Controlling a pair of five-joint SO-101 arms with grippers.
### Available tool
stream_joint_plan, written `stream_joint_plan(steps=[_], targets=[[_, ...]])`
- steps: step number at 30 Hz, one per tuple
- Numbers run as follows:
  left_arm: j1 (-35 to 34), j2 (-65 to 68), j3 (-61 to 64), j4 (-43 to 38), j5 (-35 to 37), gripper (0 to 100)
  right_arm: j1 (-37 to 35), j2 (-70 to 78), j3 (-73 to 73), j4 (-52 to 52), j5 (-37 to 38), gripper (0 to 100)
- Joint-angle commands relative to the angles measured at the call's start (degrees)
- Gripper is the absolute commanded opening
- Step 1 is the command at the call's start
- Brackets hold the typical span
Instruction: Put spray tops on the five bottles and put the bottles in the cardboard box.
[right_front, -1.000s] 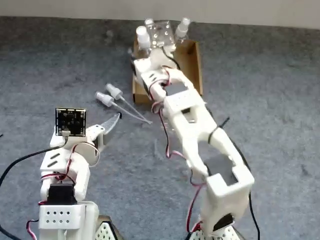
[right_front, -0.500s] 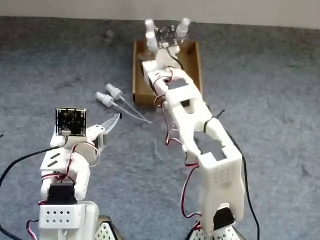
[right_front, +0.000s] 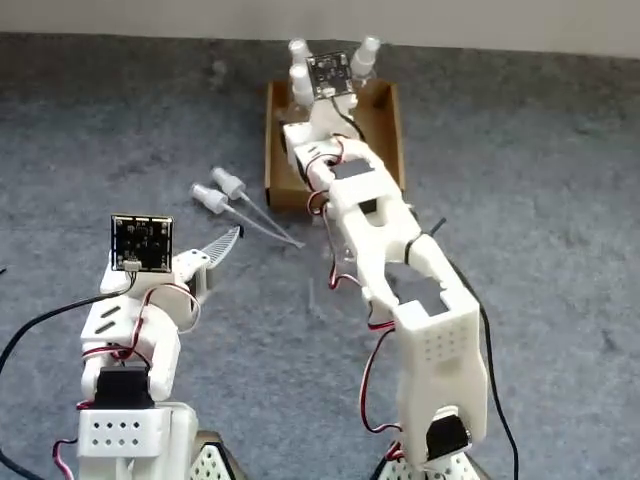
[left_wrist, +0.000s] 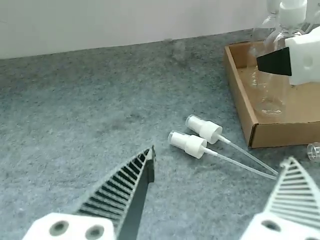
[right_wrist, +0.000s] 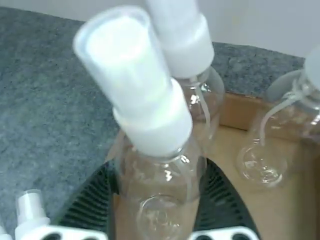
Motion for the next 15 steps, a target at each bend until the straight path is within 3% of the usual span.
stream_joint_plan(steps=[1, 15], targets=[[-0.6, 0.2, -0.2, -1.3, 0.0, 30, 0.5, -0.6, -2.9, -1.0, 0.4, 0.3], [-0.6, 0.2, -0.2, -1.3, 0.0, 30, -0.3, -0.8, -2.5, -1.0, 0.6, 3.7]])
